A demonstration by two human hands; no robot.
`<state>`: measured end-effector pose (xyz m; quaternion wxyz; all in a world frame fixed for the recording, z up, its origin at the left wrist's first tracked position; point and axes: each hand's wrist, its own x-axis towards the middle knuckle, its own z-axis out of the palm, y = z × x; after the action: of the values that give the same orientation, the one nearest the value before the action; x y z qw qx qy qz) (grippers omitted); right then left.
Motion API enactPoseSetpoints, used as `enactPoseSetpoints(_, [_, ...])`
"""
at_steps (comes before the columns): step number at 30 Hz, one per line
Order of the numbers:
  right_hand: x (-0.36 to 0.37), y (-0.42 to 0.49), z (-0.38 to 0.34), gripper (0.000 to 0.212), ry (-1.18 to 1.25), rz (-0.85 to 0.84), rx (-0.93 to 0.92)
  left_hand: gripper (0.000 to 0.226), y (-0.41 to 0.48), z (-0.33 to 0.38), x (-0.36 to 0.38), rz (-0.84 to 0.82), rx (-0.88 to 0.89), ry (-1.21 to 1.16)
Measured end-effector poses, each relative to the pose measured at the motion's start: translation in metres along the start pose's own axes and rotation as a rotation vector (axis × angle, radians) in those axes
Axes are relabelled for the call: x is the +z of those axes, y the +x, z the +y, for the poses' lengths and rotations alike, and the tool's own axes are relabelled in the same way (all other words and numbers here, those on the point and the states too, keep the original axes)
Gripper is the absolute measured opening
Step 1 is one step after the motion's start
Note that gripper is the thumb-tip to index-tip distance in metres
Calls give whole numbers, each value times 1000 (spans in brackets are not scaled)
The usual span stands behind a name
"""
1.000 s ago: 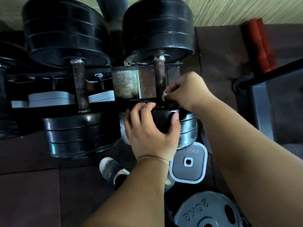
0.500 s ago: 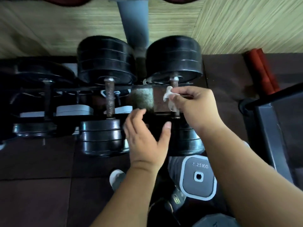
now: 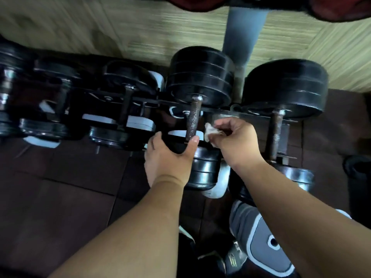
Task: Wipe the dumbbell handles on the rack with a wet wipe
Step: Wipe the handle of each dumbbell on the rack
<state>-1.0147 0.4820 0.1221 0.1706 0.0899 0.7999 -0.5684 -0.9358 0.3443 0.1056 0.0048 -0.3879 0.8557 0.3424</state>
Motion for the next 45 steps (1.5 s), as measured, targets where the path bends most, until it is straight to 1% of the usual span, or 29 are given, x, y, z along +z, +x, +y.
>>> enactPoseSetpoints(5, [12,13,-3,19,-34,-34,-21,115,0,-4,0,11,37,-17])
enactPoseSetpoints(9, [19,29,-8,18,-37,5,-25,106,0,-8,5,31,50,-18])
enactPoseSetpoints(11, [25,38,-12,15,12,33,-29,99,1,-10,6,38,58,-24])
enactPoseSetpoints(14, [37,50,-13,13,1,62,-26,96,1,-12,7,38,56,-18])
enactPoseSetpoints(18, [47,57,-5,7,-15,43,5,91,-1,-10,6,34,53,-5])
enactPoseSetpoints(21, [45,57,-4,4,-33,41,-28,87,-1,-10,7,37,56,-5])
enactPoseSetpoints(23, [44,59,-4,6,-80,54,-24,85,-1,-10,6,33,59,-1])
enactPoseSetpoints(26, [45,63,-6,19,-131,86,-24,83,-1,-11,6,34,69,11])
enactPoseSetpoints(28, [46,62,-6,25,-183,107,-13,83,-1,-11,6,32,75,13])
enactPoseSetpoints(30, [44,57,-2,23,-239,55,1,84,-1,-11,6,27,73,10])
enactPoseSetpoints(34, [35,49,7,17,-362,-197,68,84,-1,-9,5,18,60,10])
enactPoseSetpoints(35, [33,51,7,16,-376,-209,52,84,-1,-9,5,21,60,15])
enactPoseSetpoints(36, [33,52,5,15,-380,-185,22,83,-2,-9,5,22,61,16])
enactPoseSetpoints(38, [32,57,1,11,-355,-95,-53,83,-2,-9,4,22,63,12])
enactPoseSetpoints(40, [32,61,-4,11,-367,-53,-139,83,-3,-8,4,24,63,9])
enactPoseSetpoints(43, [27,63,-4,11,-599,-109,-229,83,-3,-8,3,19,62,8])
enactPoseSetpoints(45, [25,59,-3,15,-696,-147,-213,83,-2,-9,3,17,65,-1])
